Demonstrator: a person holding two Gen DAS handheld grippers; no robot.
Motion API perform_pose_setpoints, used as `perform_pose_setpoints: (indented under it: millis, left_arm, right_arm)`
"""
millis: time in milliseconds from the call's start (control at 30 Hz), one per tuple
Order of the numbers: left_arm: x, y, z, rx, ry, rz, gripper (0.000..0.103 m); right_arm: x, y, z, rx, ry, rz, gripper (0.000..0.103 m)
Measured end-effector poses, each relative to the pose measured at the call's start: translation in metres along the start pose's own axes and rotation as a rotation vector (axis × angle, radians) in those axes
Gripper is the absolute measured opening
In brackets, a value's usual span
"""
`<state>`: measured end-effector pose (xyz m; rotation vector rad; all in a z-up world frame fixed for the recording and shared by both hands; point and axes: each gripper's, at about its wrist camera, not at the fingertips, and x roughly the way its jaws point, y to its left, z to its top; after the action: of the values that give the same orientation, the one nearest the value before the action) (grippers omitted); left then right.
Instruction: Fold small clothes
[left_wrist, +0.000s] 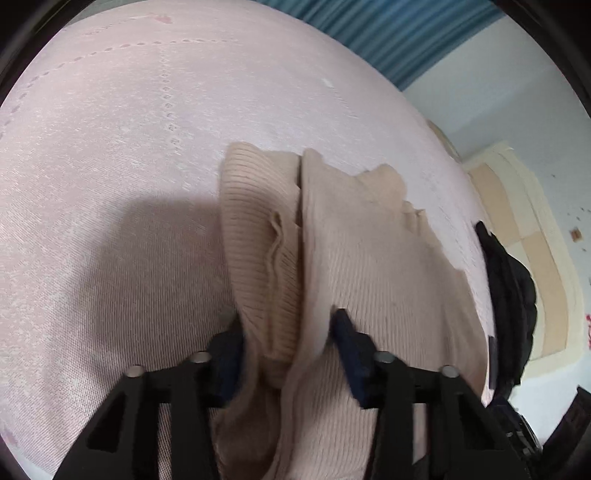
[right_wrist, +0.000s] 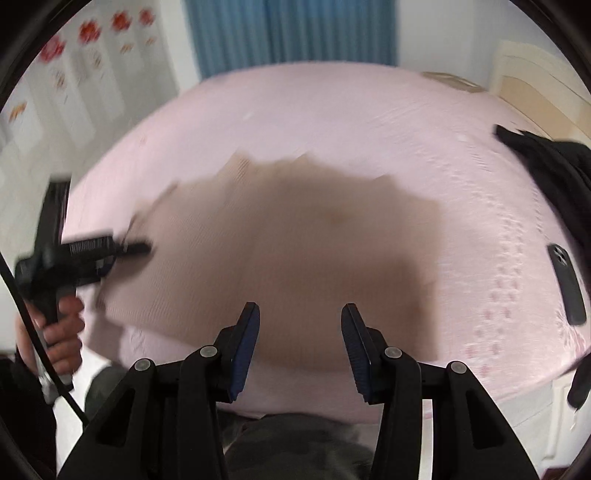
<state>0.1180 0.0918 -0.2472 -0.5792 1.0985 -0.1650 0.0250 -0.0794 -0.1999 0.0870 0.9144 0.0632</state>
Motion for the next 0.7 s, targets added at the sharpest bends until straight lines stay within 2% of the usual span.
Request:
perform_pose_setpoints:
  millis: [33,100,233,367,533,600,700]
  left_arm:
    - [0.000,-0.003,0.002,-0.012,0.003,0.007,0.028]
    - [-0.002,-0.009,0.004,-0.017,-0.014,0.030,0.025]
    - [-0.013,-0.040,0.008,0.024,-0.047,0.085,0.023]
    - [-0.034,-0.077,0.011,0.079,-0.079,0.121,0.022]
    - [-0.043,-0.151,0.010,0.156,-0.092,0.209,0.022]
    - [-0.048,-0.175,0.007,0.188,-0.094,0.207,0.022]
    - [-0.035,-0.225,-0.008,0.244,-0.081,0.182,0.022]
  right_arm:
    - [-0.004,-0.013,0.002,0.038,-0.017,0.005,0.046]
    - [-0.007,-0.036,0.003,0.104,-0.030,0.009,0.046]
    - [-0.008,-0.083,-0.003,0.179,-0.056,-0.050,0.046]
    - [-0.012,-0.114,-0.013,0.222,-0.078,-0.099,0.046]
    - [-0.013,-0.155,-0.022,0.269,-0.087,-0.141,0.046]
    - [-0.012,-0.169,-0.025,0.291,-0.077,-0.146,0.046]
    - [-0.016,-0.190,-0.033,0.339,-0.064,-0.133,0.046]
